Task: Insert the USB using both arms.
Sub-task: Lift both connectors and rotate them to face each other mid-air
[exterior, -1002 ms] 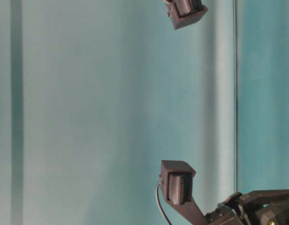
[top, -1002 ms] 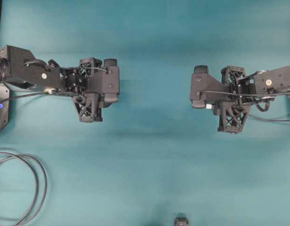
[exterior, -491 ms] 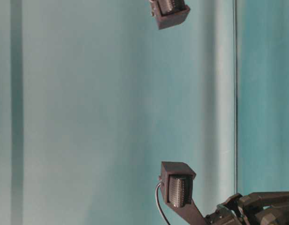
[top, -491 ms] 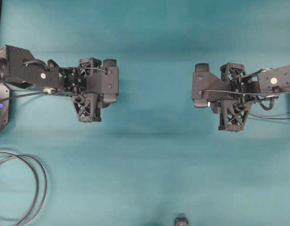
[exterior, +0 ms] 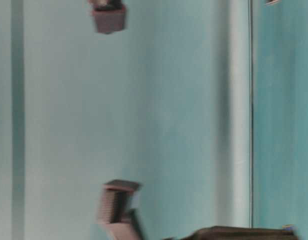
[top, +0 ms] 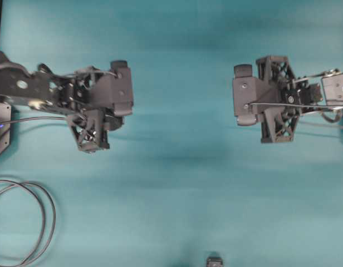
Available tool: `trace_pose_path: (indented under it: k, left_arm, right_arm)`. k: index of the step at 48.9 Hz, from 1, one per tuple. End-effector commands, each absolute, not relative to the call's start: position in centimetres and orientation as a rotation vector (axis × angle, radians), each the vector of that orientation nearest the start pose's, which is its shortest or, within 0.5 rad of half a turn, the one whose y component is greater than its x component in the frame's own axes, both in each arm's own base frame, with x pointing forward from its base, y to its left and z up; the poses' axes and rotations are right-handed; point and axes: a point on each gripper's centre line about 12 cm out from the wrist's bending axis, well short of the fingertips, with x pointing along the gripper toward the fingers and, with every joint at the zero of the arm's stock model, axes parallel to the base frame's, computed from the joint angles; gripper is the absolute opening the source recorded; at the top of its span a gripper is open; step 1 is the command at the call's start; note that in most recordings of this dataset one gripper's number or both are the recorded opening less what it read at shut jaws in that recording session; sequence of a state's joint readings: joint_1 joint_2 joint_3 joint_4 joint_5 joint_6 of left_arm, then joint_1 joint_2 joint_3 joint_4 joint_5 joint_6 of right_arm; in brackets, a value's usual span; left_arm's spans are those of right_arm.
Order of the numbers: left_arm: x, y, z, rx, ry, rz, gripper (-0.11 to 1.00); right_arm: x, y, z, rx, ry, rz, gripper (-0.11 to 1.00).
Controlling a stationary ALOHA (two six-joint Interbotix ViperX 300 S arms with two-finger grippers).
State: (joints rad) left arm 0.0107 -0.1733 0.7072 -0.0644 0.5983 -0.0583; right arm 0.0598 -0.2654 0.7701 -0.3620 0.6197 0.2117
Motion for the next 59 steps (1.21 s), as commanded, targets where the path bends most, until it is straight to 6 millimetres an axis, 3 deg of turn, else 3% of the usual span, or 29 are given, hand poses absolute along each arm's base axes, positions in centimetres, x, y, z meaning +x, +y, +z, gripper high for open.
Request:
trace_pose_path:
  k: [1,13,21,28,36,45,59]
  left_arm:
    - [32.0,0.4,21.3,-0.198,1.023,0.059,0.24]
    - [30.9,1.6,24.8,-0.384,0.913,0.047,0.24]
    - [30.3,1.0,24.8,-0.498,0.973,-0.08,0.24]
    - [30.4,1.7,25.0,-0.649,0.936,-0.187,0.25]
    - [30.5,3.0,24.4,-0.819,0.844,-0.302,0.24]
    - [31.4,3.5,22.3,-0.999,0.803,-0.473,0.24]
    - [35.1,5.5,20.8,-1.035,0.798,-0.609,0.24]
  right_arm:
    - [30.0,-0.9,20.8,-0.313,1.049,-0.105,0.21]
    - [29.9,-1.1,21.9,-0.492,1.039,-0.128,0.21]
    - [29.9,-1.4,22.8,-0.635,1.019,-0.199,0.21]
    - [30.1,-1.2,24.1,-0.764,0.955,-0.285,0.21]
    - [29.7,-0.5,25.3,-0.944,0.875,-0.398,0.21]
    - [28.9,0.4,26.1,-1.052,0.787,-0.513,0.21]
    - [28.9,1.1,24.6,-1.173,0.812,-0.481,0.21]
